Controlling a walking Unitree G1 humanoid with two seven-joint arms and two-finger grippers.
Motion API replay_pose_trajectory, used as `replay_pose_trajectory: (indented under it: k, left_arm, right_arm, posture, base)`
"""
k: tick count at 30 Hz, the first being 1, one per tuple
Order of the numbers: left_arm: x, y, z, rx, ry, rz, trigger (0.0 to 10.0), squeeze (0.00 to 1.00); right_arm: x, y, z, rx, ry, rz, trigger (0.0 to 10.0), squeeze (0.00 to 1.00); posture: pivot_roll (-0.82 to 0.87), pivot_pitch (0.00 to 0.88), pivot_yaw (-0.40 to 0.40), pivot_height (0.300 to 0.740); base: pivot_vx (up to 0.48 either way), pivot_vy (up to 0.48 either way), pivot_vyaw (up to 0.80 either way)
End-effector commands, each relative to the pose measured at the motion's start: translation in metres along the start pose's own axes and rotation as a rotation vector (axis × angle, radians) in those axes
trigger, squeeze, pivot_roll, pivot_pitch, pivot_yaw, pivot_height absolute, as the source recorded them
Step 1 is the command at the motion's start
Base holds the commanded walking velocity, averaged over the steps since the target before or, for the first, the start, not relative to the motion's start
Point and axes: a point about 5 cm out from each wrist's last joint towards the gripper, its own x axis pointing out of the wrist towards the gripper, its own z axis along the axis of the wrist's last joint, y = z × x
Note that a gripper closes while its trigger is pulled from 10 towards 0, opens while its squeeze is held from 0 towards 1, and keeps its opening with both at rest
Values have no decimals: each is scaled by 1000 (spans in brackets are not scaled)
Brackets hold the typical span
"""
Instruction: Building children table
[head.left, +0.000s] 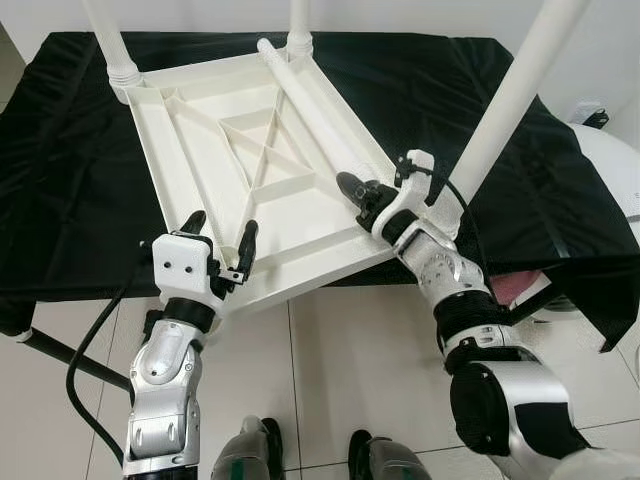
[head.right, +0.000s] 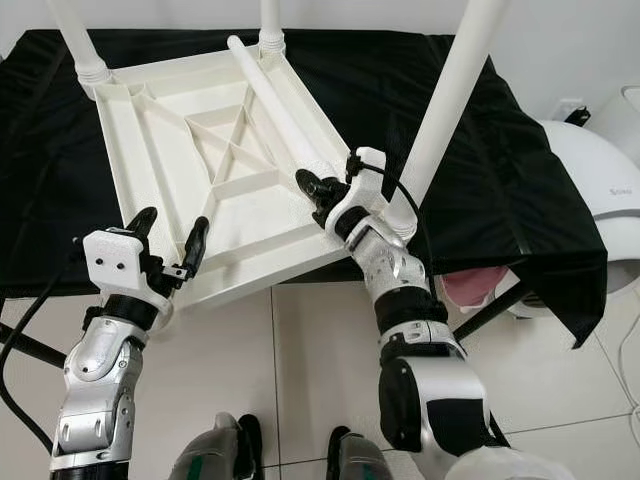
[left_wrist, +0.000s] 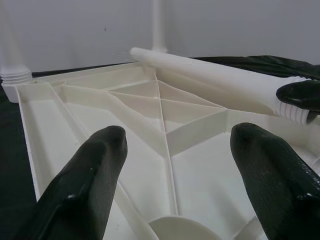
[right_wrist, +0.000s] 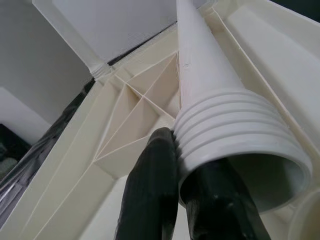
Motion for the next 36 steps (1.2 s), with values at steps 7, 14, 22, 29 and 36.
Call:
replay_pose_trajectory:
  k: [7,14,22,29,36]
  left_arm:
    - [3,5,0,-32,12,139,10000,0]
    - [6,8,1,-41,15,142,10000,0]
    - [18,14,10,-65,-8,107,10000,0]
    - [31,14,27,-172,-43,19,10000,0]
    - [53,3,53,-406,-88,-171,10000,0]
  right_arm:
    - [-16,3,-10,-73,-98,73,0,0]
    - [-27,9,-14,-67,-135,138,10000,0]
    - [-39,20,0,-41,-231,215,10000,0]
    - [-51,21,2,-67,-227,253,10000,0]
    - [-60,22,1,-80,-190,311,10000,0]
  posture:
    - [49,166,-29,740]
    - [49,164,-29,740]
    - [35,156,-26,740]
    - [31,147,-18,740]
    - [30,143,-9,740]
  base:
    - [0,0,0]
    - [0,0,0]
    - [0,0,0]
    - [0,0,0]
    - [0,0,0]
